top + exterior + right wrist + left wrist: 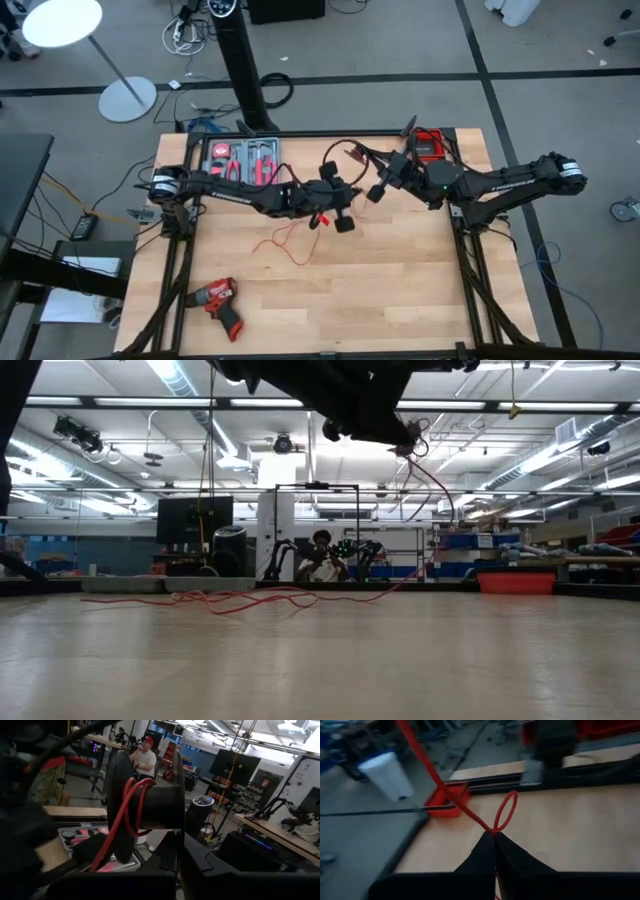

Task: Coil cords
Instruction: Coil the red wire on the black spool

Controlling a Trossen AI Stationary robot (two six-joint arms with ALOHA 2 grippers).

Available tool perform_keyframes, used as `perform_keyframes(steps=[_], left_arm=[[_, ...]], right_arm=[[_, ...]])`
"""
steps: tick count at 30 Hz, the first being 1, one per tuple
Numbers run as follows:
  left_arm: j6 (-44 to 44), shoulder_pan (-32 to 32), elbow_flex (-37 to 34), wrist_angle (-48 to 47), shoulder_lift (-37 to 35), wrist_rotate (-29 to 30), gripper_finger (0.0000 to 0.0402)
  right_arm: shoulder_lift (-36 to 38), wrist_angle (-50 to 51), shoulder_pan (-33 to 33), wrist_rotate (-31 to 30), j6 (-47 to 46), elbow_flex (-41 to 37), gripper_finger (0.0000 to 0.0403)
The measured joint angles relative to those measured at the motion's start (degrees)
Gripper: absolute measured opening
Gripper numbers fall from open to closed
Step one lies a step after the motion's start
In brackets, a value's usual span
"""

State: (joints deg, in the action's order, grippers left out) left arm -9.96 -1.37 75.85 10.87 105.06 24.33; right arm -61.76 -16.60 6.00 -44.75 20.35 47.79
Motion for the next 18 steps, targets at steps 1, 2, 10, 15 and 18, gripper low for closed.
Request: perform_keyframes(steps=[1, 2, 10, 15, 18], left_arm=[[-0.88, 0.41, 0.0, -0.11, 0.0, 0.94, 0.0001], [-1.96, 0.76, 0.0, -0.16, 0.0, 2.07, 0.0001], [-5.5, 3.85, 0.0, -0.87, 0.0, 4.54, 0.0], [-9.08, 4.07, 0.0, -3.59, -0.01, 7.92, 0.0], [-11.05, 4.04, 0.0, -5.25, -0.12, 9.46, 0.0]], right_arm=[[0.01, -0.02, 0.26, -0.04, -0.36, 0.0, 0.0], [0.02, 0.02, 0.48, -0.02, -0.72, 0.0, 0.0], [0.09, 0.07, 2.8, -0.45, -2.84, 0.0, 0.0], [0.54, 3.67, 4.82, -2.79, -2.79, 0.0, 0.0], [1.45, 6.78, 5.9, -3.71, -2.89, 0.0, 0.0]])
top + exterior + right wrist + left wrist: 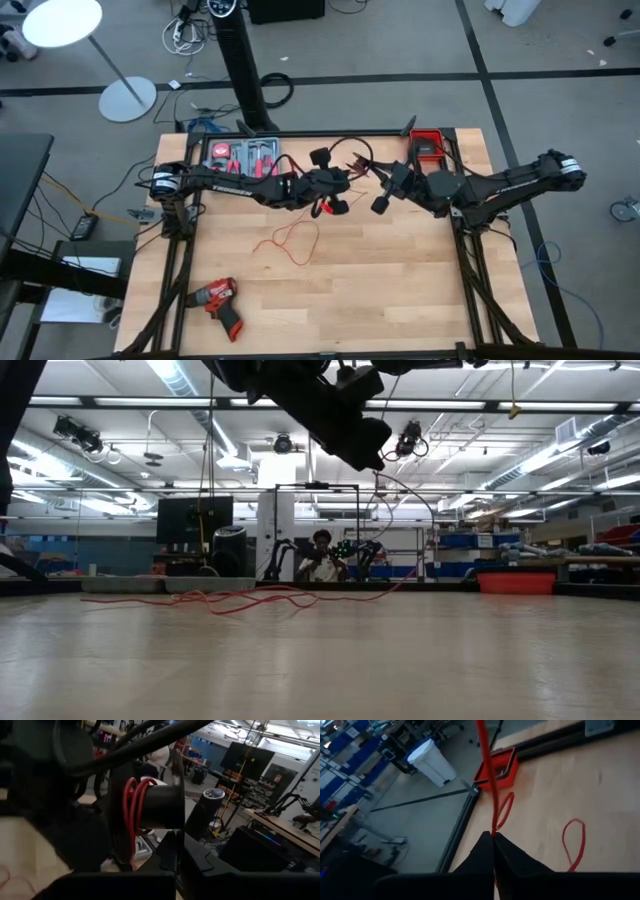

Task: Coil cords
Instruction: Coil the red wire on the black spool

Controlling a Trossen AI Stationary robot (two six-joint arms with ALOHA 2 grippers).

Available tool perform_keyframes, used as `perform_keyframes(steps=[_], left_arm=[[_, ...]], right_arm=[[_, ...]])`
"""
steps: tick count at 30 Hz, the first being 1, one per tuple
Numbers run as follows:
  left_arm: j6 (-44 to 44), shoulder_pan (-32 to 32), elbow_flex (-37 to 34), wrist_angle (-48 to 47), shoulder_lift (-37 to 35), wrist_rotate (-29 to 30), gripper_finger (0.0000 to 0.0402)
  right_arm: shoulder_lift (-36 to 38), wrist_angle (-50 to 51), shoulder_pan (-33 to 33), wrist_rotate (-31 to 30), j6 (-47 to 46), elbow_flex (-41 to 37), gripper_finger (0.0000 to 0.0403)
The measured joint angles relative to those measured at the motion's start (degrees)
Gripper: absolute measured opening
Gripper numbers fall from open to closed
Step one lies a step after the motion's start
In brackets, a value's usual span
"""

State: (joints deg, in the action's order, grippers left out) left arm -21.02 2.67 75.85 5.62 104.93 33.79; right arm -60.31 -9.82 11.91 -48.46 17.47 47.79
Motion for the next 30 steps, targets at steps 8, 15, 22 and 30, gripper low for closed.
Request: perform_keyframes(steps=[8, 15, 22, 30], left_arm=[[-1.83, 0.01, -0.02, -5.79, -2.18, 1.73, 0.0], [-1.75, -0.34, 0.0, -10.86, -5.96, 2.39, 0.0], [-1.51, -0.6, 0.0, -16.31, -7.16, 4.26, 0.0], [-4.05, -1.47, 2.96, -19.23, -7.18, 8.28, 0.0]], right_arm=[[1.82, 11.85, 2.32, -0.11, -3.4, 0.0, 0.0], [2.16, 25.65, 3.51, 0.67, -10.19, -0.02, 0.0], [2.13, 34.32, 3.48, 1.76, -12.58, -0.02, 0.0], [2.13, 43.55, 3.2, 4.3, -15.95, -0.02, 0.0]])
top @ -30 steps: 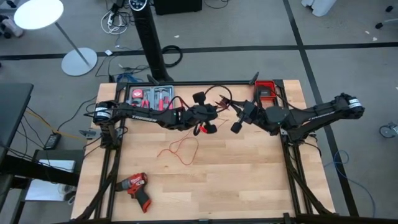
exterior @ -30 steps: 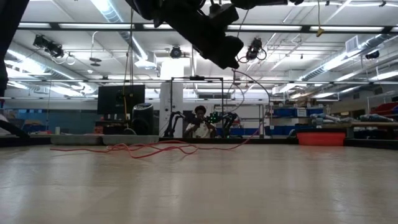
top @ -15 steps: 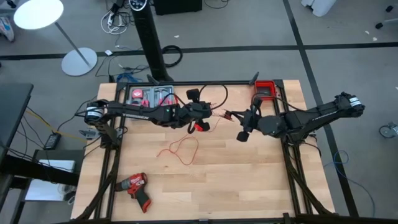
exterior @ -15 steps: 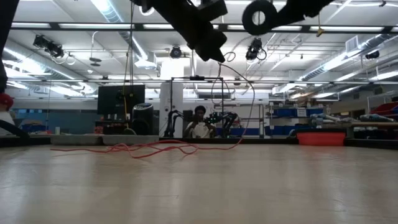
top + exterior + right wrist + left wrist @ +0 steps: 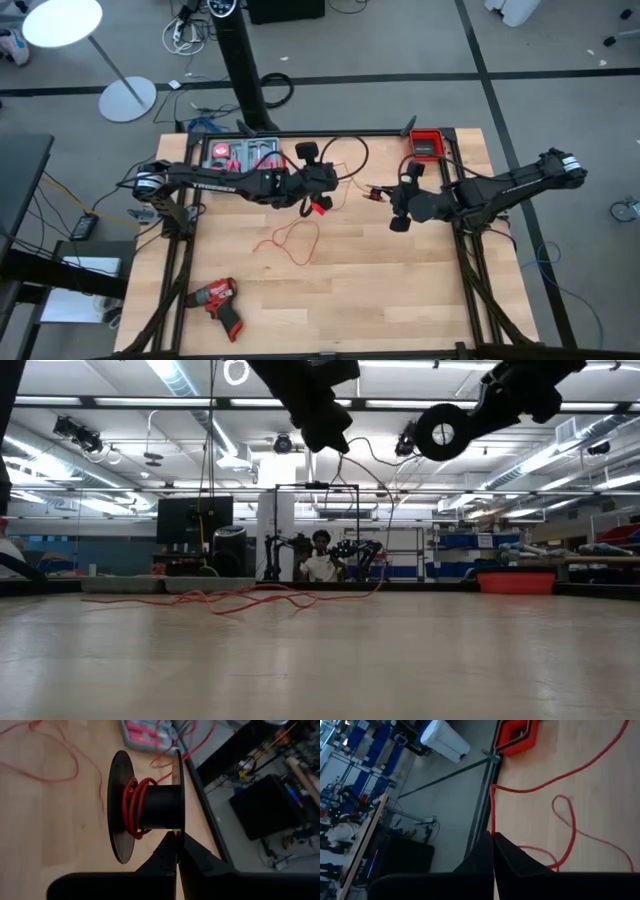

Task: Coil cords
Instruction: Coil the red wire on the black spool

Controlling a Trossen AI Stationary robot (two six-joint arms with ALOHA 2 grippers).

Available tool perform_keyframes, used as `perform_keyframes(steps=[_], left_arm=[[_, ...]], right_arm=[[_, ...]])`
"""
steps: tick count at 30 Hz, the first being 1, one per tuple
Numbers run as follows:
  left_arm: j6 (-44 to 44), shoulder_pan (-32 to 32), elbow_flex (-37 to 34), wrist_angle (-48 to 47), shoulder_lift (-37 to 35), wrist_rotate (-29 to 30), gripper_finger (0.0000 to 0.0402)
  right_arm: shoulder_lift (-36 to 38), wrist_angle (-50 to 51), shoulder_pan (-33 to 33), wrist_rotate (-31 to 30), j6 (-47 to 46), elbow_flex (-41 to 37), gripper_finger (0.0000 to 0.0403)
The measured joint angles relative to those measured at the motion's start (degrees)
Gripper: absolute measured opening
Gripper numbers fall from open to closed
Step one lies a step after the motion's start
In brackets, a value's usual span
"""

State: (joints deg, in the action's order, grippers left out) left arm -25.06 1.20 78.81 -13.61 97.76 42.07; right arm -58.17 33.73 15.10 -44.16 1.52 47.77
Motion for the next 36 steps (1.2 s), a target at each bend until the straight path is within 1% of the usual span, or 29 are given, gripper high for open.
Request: perform_keyframes(steps=[3, 8, 12, 20, 24, 31, 36], left_arm=[[-0.15, -0.49, 1.81, -0.12, 0.0, 0.1, 0.0], [-0.22, -2.13, 3.86, -0.29, -0.02, 0.02, 0.0], [-0.41, -3.76, 5.49, -0.06, -0.02, -0.2, 0.0], [-0.43, -7.64, 9.21, 0.14, -0.02, -1.02, 0.0], [-0.41, -9.0, 9.54, 2.4, -0.02, -3.02, 0.0], [-0.26, -9.19, 9.65, 3.26, 0.17, -4.31, 0.0], [-0.01, -9.25, 9.65, 4.46, 0.2, -6.07, 0.0]], right_arm=[[0.0, 2.61, -0.21, 0.89, -1.73, 0.0, 0.0], [-0.04, 7.13, -1.5, 0.3, -5.0, 0.0, 0.0], [-0.04, 8.93, -4.04, -0.69, -7.32, 0.0, 0.0], [-0.88, 8.55, -10.74, -2.69, -9.43, 0.0, 0.0], [-2.71, 5.0, -13.52, -2.58, -9.4, 0.02, 0.0], [-5.62, -9.52, -15.79, -2.75, -4.03, 0.02, 0.0], [-6.51, -16.52, -18.11, -2.62, -1.24, 0.02, 0.0]])
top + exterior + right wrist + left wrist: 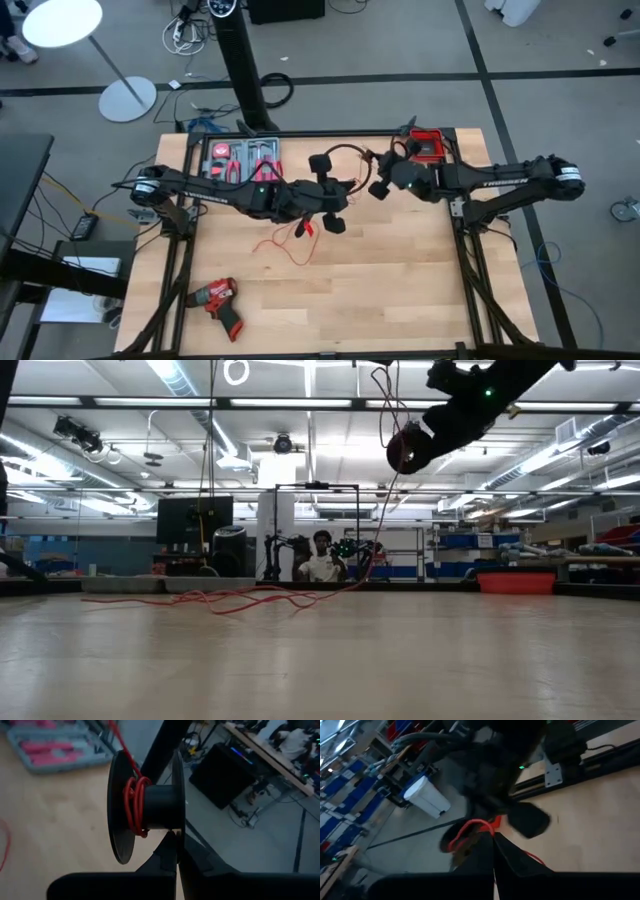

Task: Coil cords
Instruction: Coil the red wire on the black spool

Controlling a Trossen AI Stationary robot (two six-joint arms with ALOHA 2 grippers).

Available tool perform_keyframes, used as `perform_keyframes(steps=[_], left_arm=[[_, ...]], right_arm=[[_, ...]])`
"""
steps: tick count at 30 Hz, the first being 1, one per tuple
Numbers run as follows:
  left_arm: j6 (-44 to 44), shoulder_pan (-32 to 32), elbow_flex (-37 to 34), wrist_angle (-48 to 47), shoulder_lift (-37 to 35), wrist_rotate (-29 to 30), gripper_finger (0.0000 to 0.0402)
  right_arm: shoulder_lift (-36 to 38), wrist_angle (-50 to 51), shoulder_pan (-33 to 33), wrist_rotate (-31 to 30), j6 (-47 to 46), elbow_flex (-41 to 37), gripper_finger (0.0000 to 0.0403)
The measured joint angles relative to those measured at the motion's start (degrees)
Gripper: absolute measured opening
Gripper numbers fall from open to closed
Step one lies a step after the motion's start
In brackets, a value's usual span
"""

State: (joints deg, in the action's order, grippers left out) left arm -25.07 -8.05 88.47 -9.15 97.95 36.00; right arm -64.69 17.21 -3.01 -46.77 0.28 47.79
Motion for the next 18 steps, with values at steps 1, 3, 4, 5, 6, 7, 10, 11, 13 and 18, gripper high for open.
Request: perform_keyframes(steps=[1, 3, 4, 5, 6, 7, 10, 11, 13, 18], left_arm=[[0.1, -0.08, 0.0, 0.12, 0.0, -0.98, 0.0], [0.21, -0.22, 0.0, 0.13, 0.02, -2.64, 0.0], [0.32, -0.27, 0.0, 0.13, 0.15, -3.32, 0.0], [0.67, -0.27, 0.02, 0.34, 0.44, -4.0, 0.0], [0.85, -0.29, 0.02, 0.29, 0.59, -4.21, 0.0], [0.89, -0.29, 0.01, -0.12, 0.76, -4.25, 0.0], [0.42, -0.18, 0.0, -0.74, 1.36, -4.23, 0.0], [0.35, 0.04, 0.0, -1.57, 1.4, -4.23, 0.0], [0.23, 0.5, -0.07, -2.25, 1.66, -4.18, 0.0], [0.38, 1.72, -2.4, -2.39, 1.87, -3.67, 0.0]], right_arm=[[-0.1, -1.66, -0.48, 0.16, 0.49, 0.0, 0.0], [-0.22, -4.55, -1.23, 1.12, 1.98, 0.0, 0.0], [-0.22, -6.44, -1.5, 2.06, 2.52, 0.0, 0.0], [-0.22, -8.47, -1.68, 3.3, 3.08, 0.0, 0.0], [-0.22, -10.37, -1.88, 4.69, 3.3, 0.0, 0.0], [-0.22, -11.82, -1.99, 6.17, 3.41, 0.0, 0.0], [-0.22, -15.99, -1.99, 10.3, 4.32, 0.0, 0.0], [-0.22, -17.15, -1.91, 11.73, 4.38, 0.0, 0.0], [-0.22, -18.83, -1.68, 14.36, 4.46, 0.0, 0.0], [-0.22, -22.66, -0.85, 18.96, 4.8, 0.0, 0.0]])
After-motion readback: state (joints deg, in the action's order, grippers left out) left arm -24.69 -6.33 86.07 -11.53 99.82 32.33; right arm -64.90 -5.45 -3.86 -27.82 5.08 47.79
